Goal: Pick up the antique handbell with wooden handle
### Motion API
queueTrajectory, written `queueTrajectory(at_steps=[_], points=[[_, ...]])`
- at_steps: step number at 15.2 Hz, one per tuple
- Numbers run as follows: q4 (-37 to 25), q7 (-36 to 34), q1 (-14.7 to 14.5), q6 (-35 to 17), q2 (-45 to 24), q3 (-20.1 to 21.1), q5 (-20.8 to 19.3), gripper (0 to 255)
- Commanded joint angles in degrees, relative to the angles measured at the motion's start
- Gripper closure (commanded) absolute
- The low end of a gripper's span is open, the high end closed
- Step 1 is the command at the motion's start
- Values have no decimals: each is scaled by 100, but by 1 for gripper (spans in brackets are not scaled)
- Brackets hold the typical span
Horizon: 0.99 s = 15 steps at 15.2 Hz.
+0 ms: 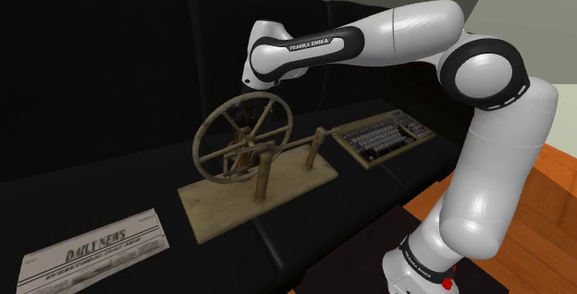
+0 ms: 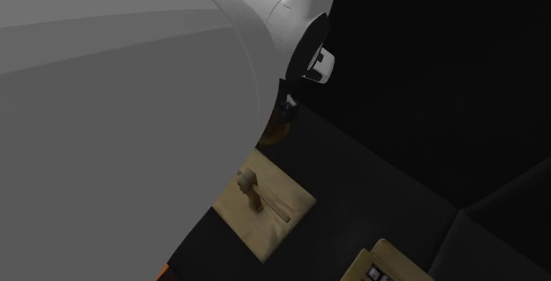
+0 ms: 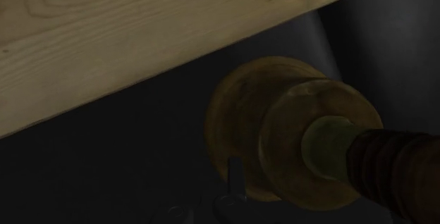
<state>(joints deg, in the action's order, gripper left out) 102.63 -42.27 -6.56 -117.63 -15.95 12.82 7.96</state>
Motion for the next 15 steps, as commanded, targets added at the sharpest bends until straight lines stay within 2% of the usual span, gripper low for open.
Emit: queueTrajectory(at_steps=[1, 15], points=[[-38, -9, 5, 58, 11, -5, -4, 255], [-775, -136, 25, 1041, 269, 2, -2, 255]])
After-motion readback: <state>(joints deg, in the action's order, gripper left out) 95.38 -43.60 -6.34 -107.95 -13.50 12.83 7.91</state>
